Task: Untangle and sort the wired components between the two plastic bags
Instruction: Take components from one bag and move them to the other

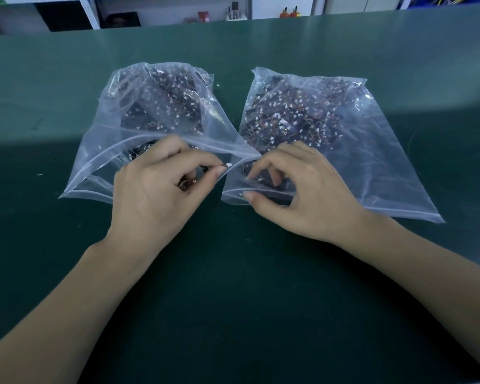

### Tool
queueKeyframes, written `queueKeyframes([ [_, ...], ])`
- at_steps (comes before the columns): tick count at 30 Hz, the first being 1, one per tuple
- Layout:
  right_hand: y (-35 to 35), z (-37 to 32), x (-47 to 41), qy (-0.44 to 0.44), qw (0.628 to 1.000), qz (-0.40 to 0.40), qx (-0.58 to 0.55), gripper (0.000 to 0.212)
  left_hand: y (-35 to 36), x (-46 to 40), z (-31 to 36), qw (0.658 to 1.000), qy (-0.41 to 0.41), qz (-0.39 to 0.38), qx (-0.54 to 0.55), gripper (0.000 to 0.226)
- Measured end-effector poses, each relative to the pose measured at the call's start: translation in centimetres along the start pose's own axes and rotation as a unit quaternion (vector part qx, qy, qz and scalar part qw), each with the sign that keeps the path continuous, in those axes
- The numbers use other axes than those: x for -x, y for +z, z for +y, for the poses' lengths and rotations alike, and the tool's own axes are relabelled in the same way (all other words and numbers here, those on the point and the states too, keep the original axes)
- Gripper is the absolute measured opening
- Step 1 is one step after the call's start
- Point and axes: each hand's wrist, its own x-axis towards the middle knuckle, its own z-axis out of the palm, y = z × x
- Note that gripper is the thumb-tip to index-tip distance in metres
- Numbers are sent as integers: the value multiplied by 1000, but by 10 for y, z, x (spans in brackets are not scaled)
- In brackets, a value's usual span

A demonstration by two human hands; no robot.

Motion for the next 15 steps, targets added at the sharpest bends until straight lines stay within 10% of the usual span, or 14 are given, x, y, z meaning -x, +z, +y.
queueKeyframes([
  [15,5,-4,2,-1,976,-2,-219,17,11,8,27,954,-82,-27,288,9],
])
